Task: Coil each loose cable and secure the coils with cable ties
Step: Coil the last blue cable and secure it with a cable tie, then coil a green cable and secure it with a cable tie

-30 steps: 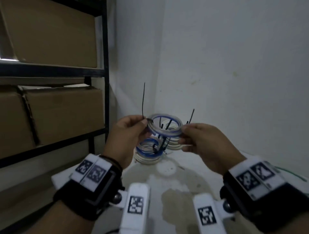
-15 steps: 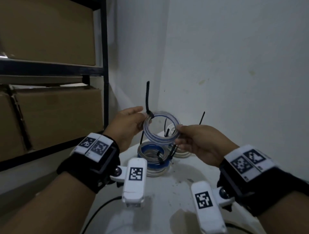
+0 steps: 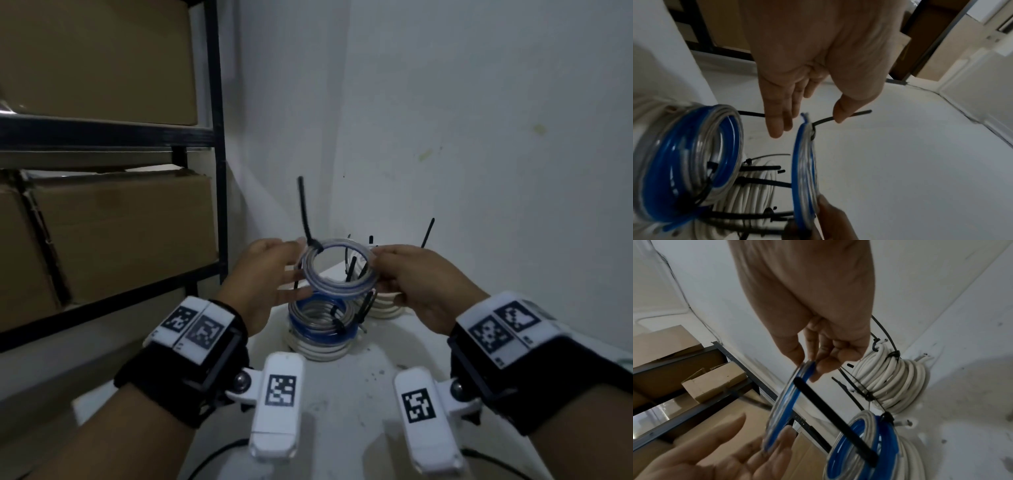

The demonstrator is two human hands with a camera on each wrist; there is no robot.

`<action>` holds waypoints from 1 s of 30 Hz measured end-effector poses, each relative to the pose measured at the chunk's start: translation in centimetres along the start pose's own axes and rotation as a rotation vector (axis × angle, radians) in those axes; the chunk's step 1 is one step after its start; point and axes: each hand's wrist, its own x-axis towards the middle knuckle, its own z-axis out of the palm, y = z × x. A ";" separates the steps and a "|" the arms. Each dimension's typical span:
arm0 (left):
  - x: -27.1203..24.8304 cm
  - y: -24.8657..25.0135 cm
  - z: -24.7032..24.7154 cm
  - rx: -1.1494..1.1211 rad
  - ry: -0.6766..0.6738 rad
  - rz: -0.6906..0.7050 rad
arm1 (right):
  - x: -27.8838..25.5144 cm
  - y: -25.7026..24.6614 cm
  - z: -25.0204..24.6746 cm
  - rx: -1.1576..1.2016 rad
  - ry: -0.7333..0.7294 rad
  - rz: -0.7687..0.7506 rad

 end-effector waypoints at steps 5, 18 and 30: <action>0.0 -0.2 -1.2 0.073 -0.029 0.064 | 1.0 -0.3 0.0 -0.008 0.004 0.012; 0.7 -3.5 -1.9 0.092 0.207 0.238 | 0.6 0.3 1.3 -0.109 -0.083 -0.105; -2.0 -6.1 -0.3 0.291 0.149 0.453 | -2.9 -0.2 0.4 -0.397 0.130 -0.496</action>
